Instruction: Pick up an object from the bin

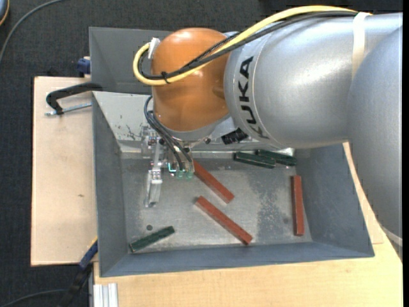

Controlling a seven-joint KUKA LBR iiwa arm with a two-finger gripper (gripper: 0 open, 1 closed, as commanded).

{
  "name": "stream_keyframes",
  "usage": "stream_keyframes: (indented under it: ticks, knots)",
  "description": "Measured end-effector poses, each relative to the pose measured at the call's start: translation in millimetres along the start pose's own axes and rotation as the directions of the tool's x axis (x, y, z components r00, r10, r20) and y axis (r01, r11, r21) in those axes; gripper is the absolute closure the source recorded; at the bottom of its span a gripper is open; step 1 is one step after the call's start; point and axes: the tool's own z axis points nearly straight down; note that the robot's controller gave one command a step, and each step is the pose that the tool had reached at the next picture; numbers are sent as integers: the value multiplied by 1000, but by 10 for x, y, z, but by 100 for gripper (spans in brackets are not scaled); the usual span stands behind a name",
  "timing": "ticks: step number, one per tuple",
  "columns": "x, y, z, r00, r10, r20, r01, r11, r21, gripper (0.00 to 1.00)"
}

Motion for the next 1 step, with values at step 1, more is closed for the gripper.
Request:
stream_keyframes:
  ticks: [1]
  knots:
    - [-644,-530,1506,997,81,2,-81,997,1,0]
